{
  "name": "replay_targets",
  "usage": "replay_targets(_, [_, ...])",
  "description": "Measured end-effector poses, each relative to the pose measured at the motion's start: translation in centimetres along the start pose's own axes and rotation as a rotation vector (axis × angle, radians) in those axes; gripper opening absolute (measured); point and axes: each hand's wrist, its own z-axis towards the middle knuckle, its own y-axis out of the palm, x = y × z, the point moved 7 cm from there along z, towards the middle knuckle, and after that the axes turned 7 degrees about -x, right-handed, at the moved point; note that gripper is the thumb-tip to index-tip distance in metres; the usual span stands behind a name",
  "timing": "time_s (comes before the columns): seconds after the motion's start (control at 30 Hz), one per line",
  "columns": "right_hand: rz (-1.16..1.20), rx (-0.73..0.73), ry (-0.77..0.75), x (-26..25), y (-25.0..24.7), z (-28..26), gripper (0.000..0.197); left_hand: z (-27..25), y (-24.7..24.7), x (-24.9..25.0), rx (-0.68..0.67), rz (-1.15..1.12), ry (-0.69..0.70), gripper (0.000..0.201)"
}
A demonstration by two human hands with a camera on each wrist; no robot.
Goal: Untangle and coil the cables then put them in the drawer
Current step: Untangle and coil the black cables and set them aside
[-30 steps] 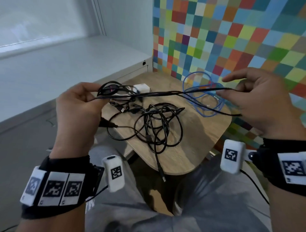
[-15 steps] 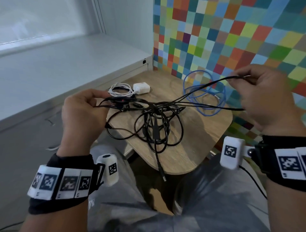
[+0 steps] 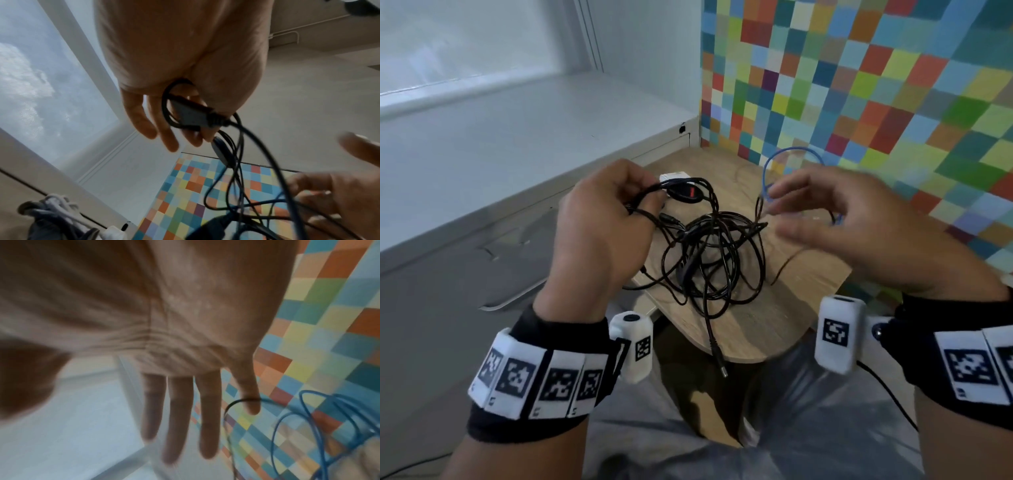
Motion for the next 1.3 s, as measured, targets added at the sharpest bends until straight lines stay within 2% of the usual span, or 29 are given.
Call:
replay_targets(0.07, [0.015,0.314,-0.116,-1.2,-1.8,-0.7,0.040,-0.6,0.4,0.8,0.009,-0.049,0.054,0.017])
replay_targets(0.1, [-0.034,0.426,-0.160,-1.9,-2.1,-1.0,0.034,-1.0,0.5,1.3,0.016,-0.061,0.089,0.018])
replay_targets(0.13, [-0.070,0.466,-0.181,-2.5,-1.8,-1.0,0.025,-1.4,0.7,1.9,0.023,-0.073,0.124,0.019])
replay_targets(0.17, [-0.084,0.444,-0.181,-2.9,-1.1,-0.6,0.018,-1.8,1.0,2.6,0.022,-0.085,0.156,0.020])
replay_targets(0.27, [-0.021,0.255,-0.108,-2.5,1.6,0.8,0.030,-2.6,1.4,3.9,-0.009,-0.106,0.233,0.018])
replay_targets(0.3, [0.014,0.208,-0.100,-2.3,2.4,1.0,0.028,-2.8,1.4,4.3,-0.020,-0.102,0.256,0.018])
replay_targets(0.4, [0.073,0.181,-0.114,-2.2,3.1,1.2,0.018,-3.0,1.4,4.5,-0.075,-0.054,0.289,0.024])
replay_targets(0.47, [0.174,0.210,-0.129,-2.1,2.7,1.0,0.020,-3.3,1.1,4.6,-0.125,-0.023,0.296,0.034])
replay_targets(0.57, [0.211,0.279,-0.142,-1.7,1.4,0.6,0.018,-3.6,0.8,4.4,-0.335,-0.019,0.304,0.059])
replay_targets(0.63, [0.178,0.334,-0.144,-1.5,0.6,0.4,0.018,-3.6,1.4,3.6,-0.610,-0.115,0.280,0.078])
replay_targets(0.7, [0.160,0.381,-0.165,-1.2,0.0,0.2,0.021,-3.7,2.1,2.9,-0.798,-0.266,0.254,0.077])
replay_targets(0.73, [0.147,0.393,-0.182,-1.3,0.0,0.0,0.023,-3.7,2.3,2.7,-0.813,-0.356,0.226,0.069])
replay_targets(0.83, [0.038,0.377,-0.237,-1.9,0.9,-0.4,0.020,-3.5,2.6,2.4,-0.640,-0.522,0.102,0.040])
replay_targets(0.9, [-0.080,0.343,-0.297,-2.8,1.8,-0.5,0.017,-3.6,3.1,2.7,-0.538,-0.335,0.063,0.027])
replay_targets(0.97, [-0.170,0.295,-0.363,-3.4,2.7,-0.5,0.017,-3.5,3.8,2.7,-0.532,-0.051,0.089,0.022])
replay_targets(1.03, [-0.181,0.270,-0.376,-3.4,3.3,-0.5,0.019,-3.5,4.0,2.8,-0.512,-0.018,0.112,0.023])
replay_targets(1.1, [-0.074,0.285,-0.348,-2.9,2.9,-0.7,0.022,-3.5,3.4,2.7,-0.449,-0.185,0.119,0.024])
replay_targets(1.23, [0.210,0.352,-0.352,-1.1,1.1,-1.3,0.023,-2.1,0.8,0.2,-0.155,-0.602,-0.018,0.026])
replay_targets(1.3, [0.304,0.392,-0.342,-0.2,0.2,-1.5,0.026,-1.4,-0.2,-1.0,-0.044,-0.819,-0.060,0.018])
